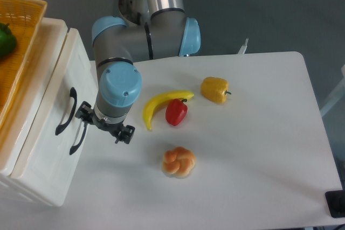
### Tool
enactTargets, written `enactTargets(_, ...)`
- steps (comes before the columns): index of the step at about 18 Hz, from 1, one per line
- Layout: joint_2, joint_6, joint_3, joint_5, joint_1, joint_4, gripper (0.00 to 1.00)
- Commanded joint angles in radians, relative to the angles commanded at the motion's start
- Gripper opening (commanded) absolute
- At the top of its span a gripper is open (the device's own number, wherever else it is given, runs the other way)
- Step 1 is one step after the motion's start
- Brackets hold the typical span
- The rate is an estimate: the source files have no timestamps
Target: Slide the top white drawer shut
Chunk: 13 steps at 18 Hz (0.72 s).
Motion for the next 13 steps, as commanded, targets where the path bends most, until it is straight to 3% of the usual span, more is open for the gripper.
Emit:
enactTargets(4, 0.0, 0.052, 0.028, 0.113, 0.026, 0.028, 1.0)
enactTargets(13, 0.015, 0.314, 0.031, 0.192, 0.17, 0.034, 1.0)
